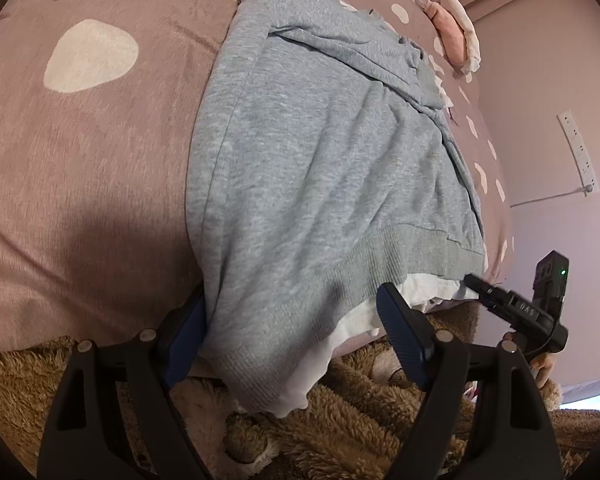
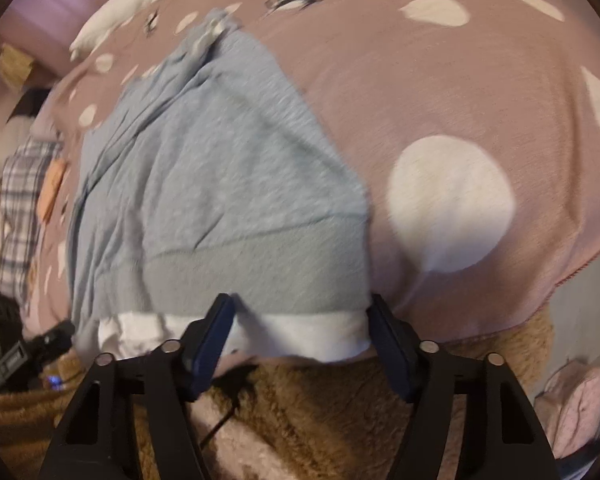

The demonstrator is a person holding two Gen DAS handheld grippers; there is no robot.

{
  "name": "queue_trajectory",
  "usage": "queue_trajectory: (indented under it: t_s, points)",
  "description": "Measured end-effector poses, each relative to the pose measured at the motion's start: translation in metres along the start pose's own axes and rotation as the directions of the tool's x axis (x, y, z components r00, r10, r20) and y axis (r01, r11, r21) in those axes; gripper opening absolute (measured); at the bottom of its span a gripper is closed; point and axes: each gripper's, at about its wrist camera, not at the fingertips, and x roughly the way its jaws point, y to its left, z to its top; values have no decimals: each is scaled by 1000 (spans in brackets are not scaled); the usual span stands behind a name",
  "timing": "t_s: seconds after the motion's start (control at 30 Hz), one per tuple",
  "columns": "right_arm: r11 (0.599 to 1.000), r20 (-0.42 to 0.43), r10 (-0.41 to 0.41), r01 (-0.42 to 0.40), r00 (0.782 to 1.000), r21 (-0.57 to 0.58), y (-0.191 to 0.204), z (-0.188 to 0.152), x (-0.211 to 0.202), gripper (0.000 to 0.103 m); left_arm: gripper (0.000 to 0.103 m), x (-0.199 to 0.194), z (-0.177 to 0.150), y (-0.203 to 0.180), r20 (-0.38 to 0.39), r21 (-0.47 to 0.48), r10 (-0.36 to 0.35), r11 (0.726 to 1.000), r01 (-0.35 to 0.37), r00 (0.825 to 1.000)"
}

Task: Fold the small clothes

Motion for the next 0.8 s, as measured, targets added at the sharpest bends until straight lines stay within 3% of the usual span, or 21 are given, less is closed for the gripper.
queue_trajectory:
  t_s: [0.03, 0.1, 0.17, 0.2, 0.23, 0.3, 0.4, 0.57, 0.63, 0.8]
  points:
    - [1000, -8, 1, -1, 1000, -6, 2, -1, 2, 62, 79, 0, -1, 1, -1, -4, -2, 1000, 2, 1000]
    - [1000, -30, -13, 13, 999, -21, 7, -2, 7, 48, 73, 0, -2, 1, -3, -1, 7, 1000, -7, 1000]
    - [999, -40, -27, 25, 999, -41, 13, -3, 8, 38, 56, -1, -3, 1, -6, 4, 24, 1000, -24, 1000]
    - [998, -39, -30, 28, 999, -54, 16, -3, 7, 33, 32, -1, -4, 2, -13, 4, 25, 1000, -25, 1000]
    - [997, -39, -34, 31, 999, -66, 19, -3, 5, 28, 26, 1, -3, 3, -28, -6, -6, 1000, 5, 1000]
    - [994, -28, -37, 34, 999, -101, 28, -1, 0, 20, 20, -1, -3, 2, -24, -5, -48, 999, 48, 999]
    - [989, -1, -34, 34, 999, -142, 40, 2, -10, 18, 16, -11, 0, -9, 15, 41, -71, 997, 70, 997]
    - [983, 76, 85, -71, 993, -170, 50, 16, -38, 18, 14, -33, 15, -8, 80, 1, -148, 989, 149, 986]
    - [978, 109, 140, -120, 984, -168, 52, 28, -46, 18, 14, -42, 24, -4, 116, -24, -198, 979, 202, 973]
    - [974, 148, 204, -185, 968, -129, 52, 61, -37, 18, 14, -51, 55, 3, 189, -48, -198, 976, 210, 962]
